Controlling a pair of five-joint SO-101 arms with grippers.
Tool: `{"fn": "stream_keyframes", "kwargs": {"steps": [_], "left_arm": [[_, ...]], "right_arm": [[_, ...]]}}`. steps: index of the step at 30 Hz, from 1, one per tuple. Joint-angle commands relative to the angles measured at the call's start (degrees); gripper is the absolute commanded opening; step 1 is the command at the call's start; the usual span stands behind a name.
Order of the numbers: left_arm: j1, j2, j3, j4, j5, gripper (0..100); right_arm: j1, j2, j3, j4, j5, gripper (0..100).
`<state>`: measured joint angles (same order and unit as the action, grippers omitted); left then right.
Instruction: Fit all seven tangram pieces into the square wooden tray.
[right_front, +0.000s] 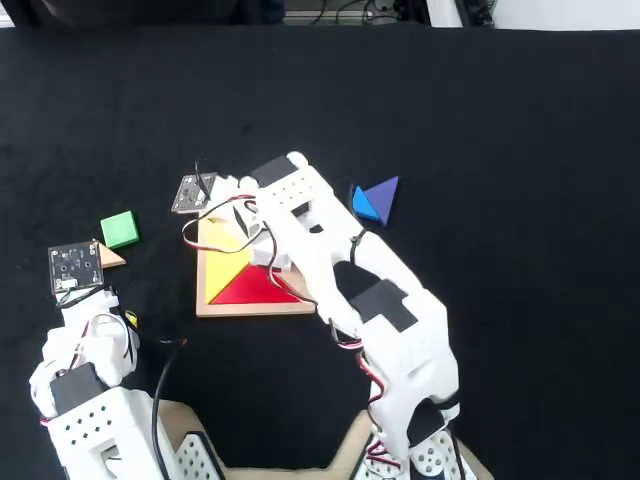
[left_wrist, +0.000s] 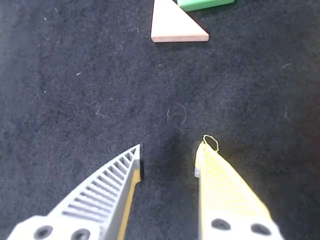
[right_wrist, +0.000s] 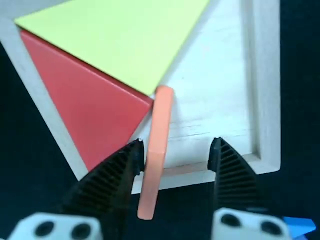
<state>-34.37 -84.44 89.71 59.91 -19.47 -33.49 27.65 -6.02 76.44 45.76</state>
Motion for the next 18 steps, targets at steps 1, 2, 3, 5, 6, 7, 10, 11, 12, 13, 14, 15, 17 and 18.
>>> {"fn": "stream_keyframes", "kwargs": {"steps": [1,2,3,5,6,7,10,11,12,13,14,15,17,18], "left_arm": [[0.0,-0.3,-0.1,-0.7,-0.3,18],[0.0,-0.3,-0.1,-0.7,-0.3,18],[0.0,-0.3,-0.1,-0.7,-0.3,18],[0.0,-0.3,-0.1,-0.6,-0.3,18],[0.0,-0.3,-0.1,-0.6,-0.3,18],[0.0,-0.3,-0.1,-0.6,-0.3,18],[0.0,-0.3,-0.1,-0.6,-0.3,18],[0.0,-0.3,-0.1,-0.6,-0.3,18],[0.0,-0.3,-0.1,-0.6,-0.3,18],[0.0,-0.3,-0.1,-0.6,-0.3,18],[0.0,-0.3,-0.1,-0.6,-0.3,18],[0.0,-0.3,-0.1,-0.6,-0.3,18],[0.0,-0.3,-0.1,-0.6,-0.3,18],[0.0,-0.3,-0.1,-0.6,-0.3,18]], "right_arm": [[-0.4,-3.0,-2.7,-1.8,0.7,21.7],[-0.3,-2.6,-2.7,-2.2,0.7,21.7],[0.4,-2.0,-2.9,-2.3,0.7,21.7],[1.8,-1.3,-3.4,-2.9,0.9,21.7],[2.5,-1.1,-3.9,-3.0,0.9,21.6],[3.4,-1.1,-4.5,-3.0,0.9,21.6],[5.5,-1.2,-6.2,-2.9,0.9,21.6],[5.8,-1.2,-6.5,-2.9,0.9,21.6],[5.8,-1.2,-6.5,-2.9,0.9,21.6],[5.8,-1.2,-6.5,-2.8,0.9,21.6],[5.8,-1.2,-6.5,-2.3,0.9,21.6],[5.9,-1.2,-6.9,-1.3,1.0,21.6],[6.5,-1.5,-8.0,0.5,1.1,21.5],[7.4,-2.0,-8.6,1.2,1.1,21.5]]}}
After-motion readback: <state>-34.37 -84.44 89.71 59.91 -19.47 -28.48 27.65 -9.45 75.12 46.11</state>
